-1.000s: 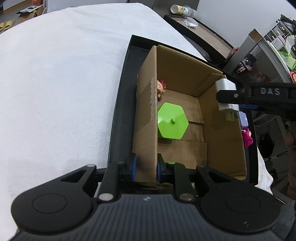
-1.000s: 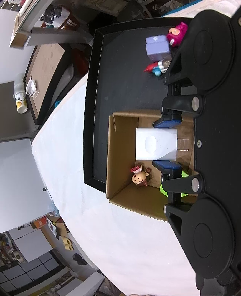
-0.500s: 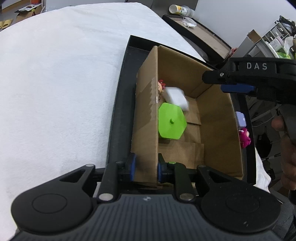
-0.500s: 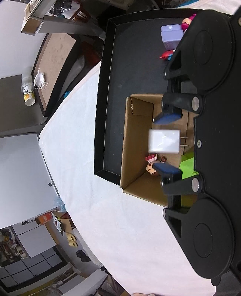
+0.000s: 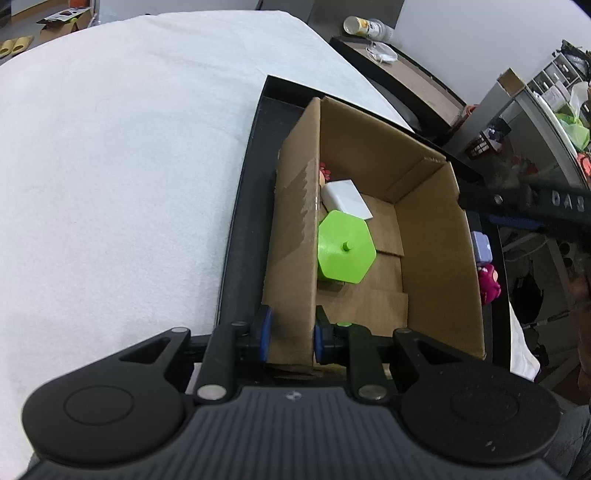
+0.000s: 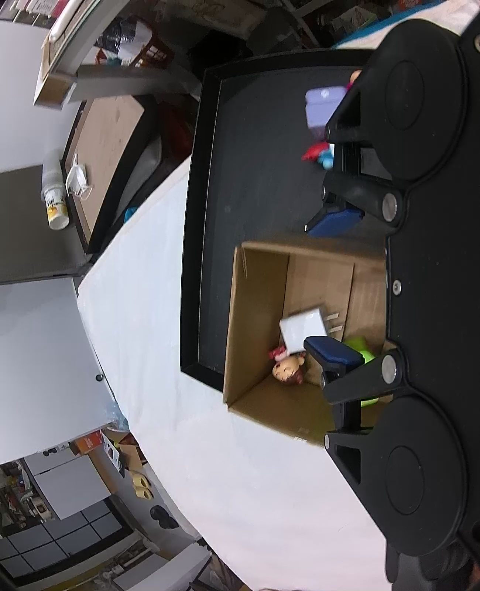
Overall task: Organize rigid objects
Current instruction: 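Open the right gripper to drop the charger plug into the box, then move the right gripper to the pink figurine and grasp it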
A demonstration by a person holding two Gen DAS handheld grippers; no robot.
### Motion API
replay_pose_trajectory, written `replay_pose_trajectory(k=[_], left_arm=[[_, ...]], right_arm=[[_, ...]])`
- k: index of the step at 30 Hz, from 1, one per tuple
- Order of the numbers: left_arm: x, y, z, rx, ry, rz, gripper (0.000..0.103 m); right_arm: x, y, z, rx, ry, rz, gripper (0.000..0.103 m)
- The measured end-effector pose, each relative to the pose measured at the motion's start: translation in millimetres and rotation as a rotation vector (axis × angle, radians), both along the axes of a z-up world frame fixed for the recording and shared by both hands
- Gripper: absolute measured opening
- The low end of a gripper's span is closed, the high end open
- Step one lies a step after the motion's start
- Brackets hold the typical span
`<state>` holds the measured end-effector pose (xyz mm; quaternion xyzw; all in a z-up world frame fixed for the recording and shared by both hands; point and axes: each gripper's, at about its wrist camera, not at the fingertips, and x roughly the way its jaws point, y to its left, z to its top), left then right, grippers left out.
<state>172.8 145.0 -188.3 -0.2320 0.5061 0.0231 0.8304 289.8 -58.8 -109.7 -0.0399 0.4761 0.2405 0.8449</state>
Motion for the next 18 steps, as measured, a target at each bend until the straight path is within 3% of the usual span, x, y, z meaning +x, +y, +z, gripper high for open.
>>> replay_pose_trajectory(k=[5, 18], left_arm=[[-3, 2, 2, -0.005, -0.018, 0.015, 0.021], [-1, -10, 7, 0.072, -0.019, 0.002, 0.017]], right_arm=[[0, -22, -3, -0.009, -0.002, -0.018, 0.061], [1, -81, -14, -0.016, 0.009, -0.076, 0.061]])
